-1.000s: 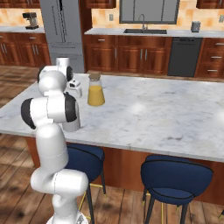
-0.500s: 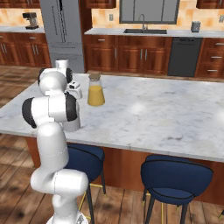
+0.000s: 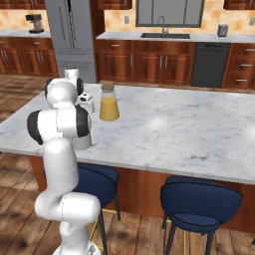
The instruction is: There are two ice cubes in the ice bowl. Place both ice cubes in the glass cup.
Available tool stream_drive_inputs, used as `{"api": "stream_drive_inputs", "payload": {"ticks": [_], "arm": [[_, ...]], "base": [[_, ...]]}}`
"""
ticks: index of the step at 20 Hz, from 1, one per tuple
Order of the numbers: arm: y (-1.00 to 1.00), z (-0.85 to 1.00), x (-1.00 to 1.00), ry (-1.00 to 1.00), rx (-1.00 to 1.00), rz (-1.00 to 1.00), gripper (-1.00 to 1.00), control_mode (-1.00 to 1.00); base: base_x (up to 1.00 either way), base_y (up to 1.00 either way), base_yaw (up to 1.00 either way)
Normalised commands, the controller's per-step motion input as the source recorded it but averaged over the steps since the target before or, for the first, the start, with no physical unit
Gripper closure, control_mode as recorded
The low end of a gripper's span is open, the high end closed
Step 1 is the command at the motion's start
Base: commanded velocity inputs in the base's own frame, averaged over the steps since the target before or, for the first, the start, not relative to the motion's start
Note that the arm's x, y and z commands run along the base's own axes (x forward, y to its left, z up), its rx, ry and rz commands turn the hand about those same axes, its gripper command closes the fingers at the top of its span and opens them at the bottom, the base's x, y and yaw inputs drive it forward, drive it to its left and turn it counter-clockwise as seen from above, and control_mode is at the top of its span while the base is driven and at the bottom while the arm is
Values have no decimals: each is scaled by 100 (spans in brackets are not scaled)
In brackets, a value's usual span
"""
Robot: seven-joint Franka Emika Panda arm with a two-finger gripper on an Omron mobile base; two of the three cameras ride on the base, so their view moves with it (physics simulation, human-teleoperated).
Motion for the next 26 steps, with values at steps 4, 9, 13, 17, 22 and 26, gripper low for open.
{"api": "stream_drive_inputs", "payload": {"ticks": [4, 9, 13, 17, 22, 26], "arm": [[0, -5, 2, 0, 0, 0, 100, -100], [8, -1, 14, 0, 0, 0, 100, -100], [11, -9, 7, 0, 0, 0, 100, -100], [1, -1, -2, 0, 0, 0, 100, -100], [0, 5, -1, -1, 0, 0, -100, -100], [0, 36, -5, -9, 0, 0, -100, -100]], "base": [[0, 0, 0], [0, 0, 0], [0, 0, 0], [0, 0, 0], [0, 0, 0], [0, 0, 0]]}}
